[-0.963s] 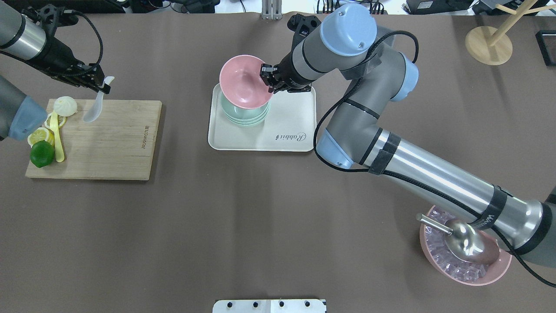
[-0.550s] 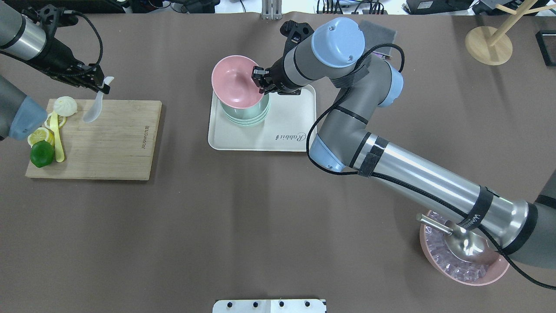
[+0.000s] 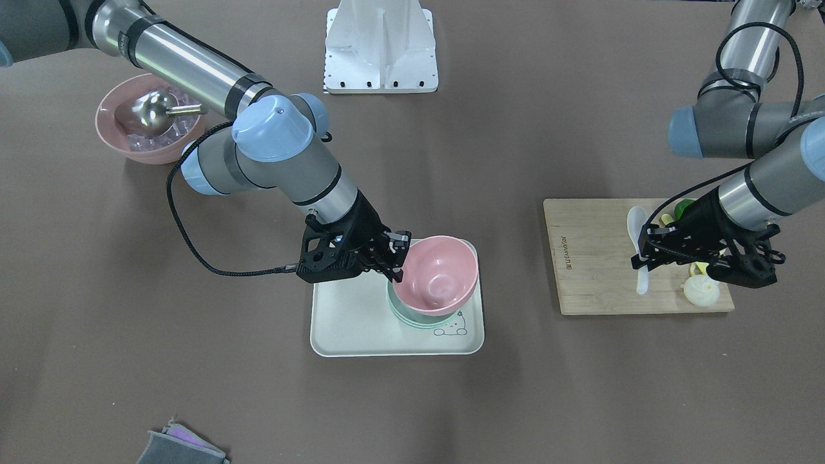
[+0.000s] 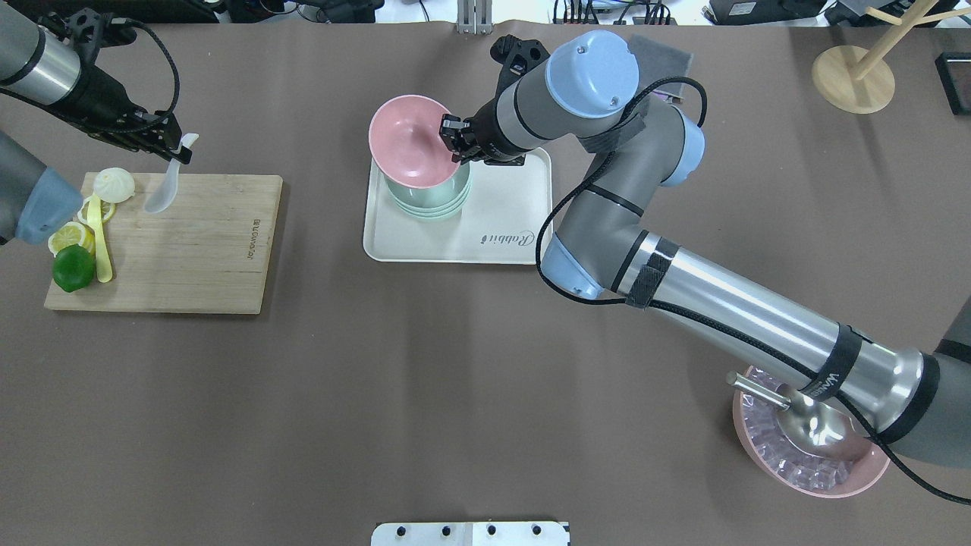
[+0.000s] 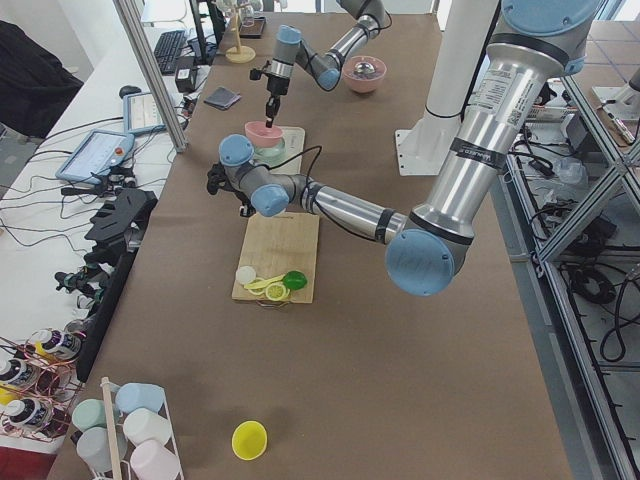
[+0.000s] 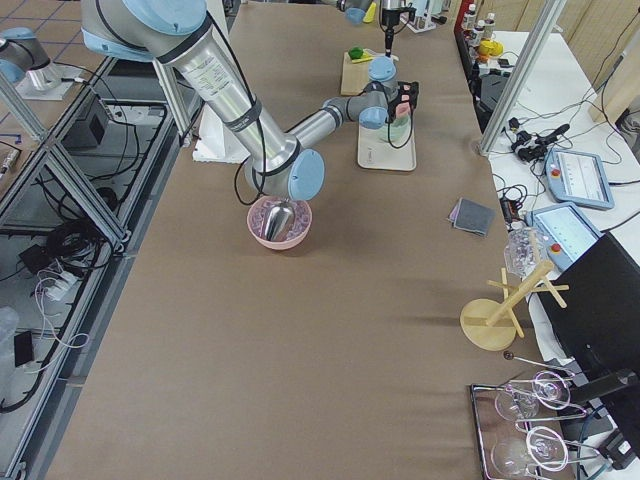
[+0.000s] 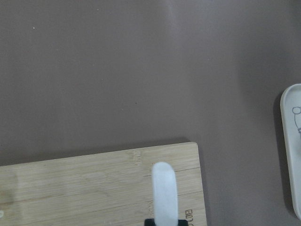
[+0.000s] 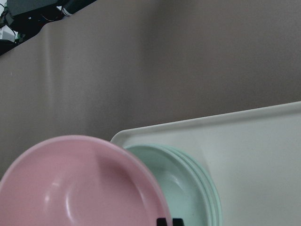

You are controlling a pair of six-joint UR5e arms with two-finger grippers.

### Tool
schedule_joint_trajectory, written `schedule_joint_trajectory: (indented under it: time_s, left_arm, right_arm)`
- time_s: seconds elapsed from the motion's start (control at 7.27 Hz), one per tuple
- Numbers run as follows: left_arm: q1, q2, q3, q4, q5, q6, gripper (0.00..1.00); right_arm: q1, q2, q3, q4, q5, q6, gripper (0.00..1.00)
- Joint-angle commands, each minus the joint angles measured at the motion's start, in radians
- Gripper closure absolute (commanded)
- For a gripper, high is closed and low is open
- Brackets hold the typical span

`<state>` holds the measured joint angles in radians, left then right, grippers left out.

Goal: Stack pink bowl on green and place spoon
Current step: 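Lower the pink bowl onto the green bowl while the left grasps the spoon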

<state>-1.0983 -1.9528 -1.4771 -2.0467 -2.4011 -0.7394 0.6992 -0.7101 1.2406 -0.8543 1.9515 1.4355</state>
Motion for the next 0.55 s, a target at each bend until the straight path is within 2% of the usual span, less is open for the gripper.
schedule_joint_trajectory:
  time_s: [0.0, 0.41]
  left_arm:
    - [0.0, 0.0, 0.001, 0.0, 0.0, 0.0, 1.0]
    - [-0.002, 0.002, 0.001, -0.001, 0.003, 0.0, 1.0]
  right_arm:
    - [0.006, -0.031, 0.034, 0.001, 0.009, 0.0, 1.0]
    - [0.005, -0.045, 0.048, -0.002, 0.007, 0.0, 1.0]
